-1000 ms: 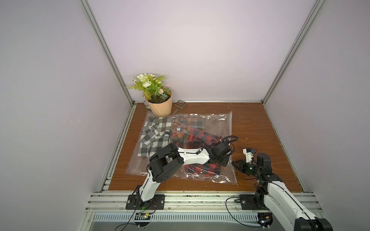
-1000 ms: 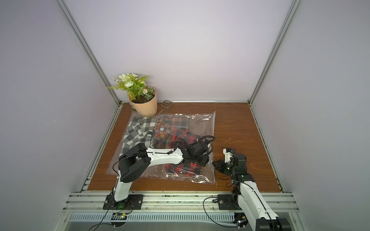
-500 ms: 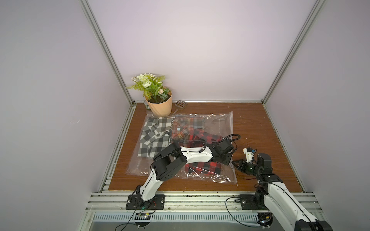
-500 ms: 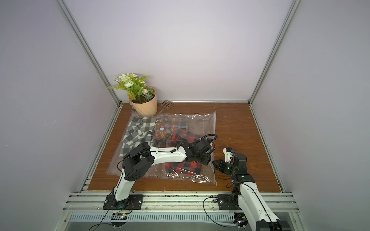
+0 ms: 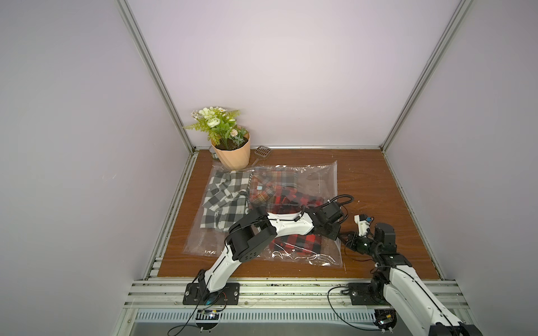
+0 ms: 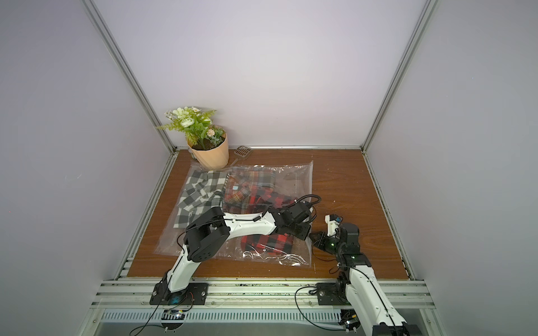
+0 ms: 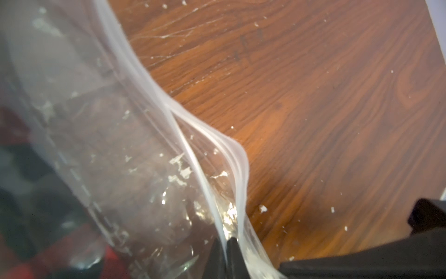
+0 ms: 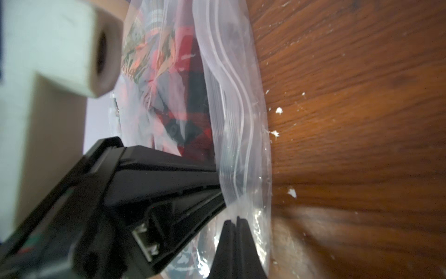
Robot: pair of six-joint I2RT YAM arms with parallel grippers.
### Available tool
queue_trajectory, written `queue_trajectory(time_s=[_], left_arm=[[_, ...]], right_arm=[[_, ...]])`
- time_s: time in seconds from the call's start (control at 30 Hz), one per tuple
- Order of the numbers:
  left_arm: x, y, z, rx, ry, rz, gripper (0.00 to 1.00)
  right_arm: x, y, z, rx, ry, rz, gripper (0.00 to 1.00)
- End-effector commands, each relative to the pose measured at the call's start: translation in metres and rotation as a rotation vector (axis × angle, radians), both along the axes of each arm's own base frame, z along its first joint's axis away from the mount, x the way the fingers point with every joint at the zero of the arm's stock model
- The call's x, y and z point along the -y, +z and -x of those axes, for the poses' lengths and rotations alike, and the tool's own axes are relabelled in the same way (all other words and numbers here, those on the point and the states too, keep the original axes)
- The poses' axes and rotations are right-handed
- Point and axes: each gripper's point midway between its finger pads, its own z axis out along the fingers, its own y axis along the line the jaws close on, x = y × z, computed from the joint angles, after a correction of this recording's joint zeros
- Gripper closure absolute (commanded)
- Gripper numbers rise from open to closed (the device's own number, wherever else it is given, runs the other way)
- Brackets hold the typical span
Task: Take the shirt out of the vacuum bag
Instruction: Open the vacuum bag at the center of the board.
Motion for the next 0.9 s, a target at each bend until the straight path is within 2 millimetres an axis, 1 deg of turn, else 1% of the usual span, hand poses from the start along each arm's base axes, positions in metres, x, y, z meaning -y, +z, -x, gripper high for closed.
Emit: queue_trajectory(time_s=[0.0,0.13,0.27,0.3,0.47,0.6,0.67,0.77,0.87], left_arm=[[-0.005,-0.014,0.007,-0.028,-0.007,-0.040,1.00],[-0.008,-0.008,0.006,-0.008,-0.007,-0.037,1.00],[-0.010,0.011,-0.001,0.028,0.004,0.000,1.00],[-0.019,0.003,0.002,0.019,0.006,-0.020,1.00],[-0.033,0.017,-0.008,0.055,0.034,-0.012,1.00],[-0.042,0.023,-0.011,0.075,0.050,-0.022,1.00],[-0.049,0.029,-0.014,0.089,0.068,-0.015,1.00],[-0.061,0.045,-0.020,0.112,0.102,0.011,1.00],[-0.066,0.057,-0.022,0.127,0.104,0.018,1.00]], right_arm=[[0.001,0.007,-0.003,0.018,0.000,0.007,1.00],[0.005,0.006,-0.004,0.002,-0.020,0.024,1.00],[0.011,0.005,-0.007,-0.010,-0.057,0.050,1.00],[0.013,0.005,-0.008,-0.012,-0.065,0.056,1.00],[0.023,0.005,-0.014,-0.027,-0.121,0.094,1.00],[0.033,0.002,-0.016,-0.048,-0.169,0.137,1.00],[0.039,0.000,-0.016,-0.060,-0.196,0.159,1.00],[0.043,-0.002,-0.017,-0.070,-0.219,0.174,1.00],[0.048,-0.003,-0.020,-0.072,-0.244,0.185,1.00]])
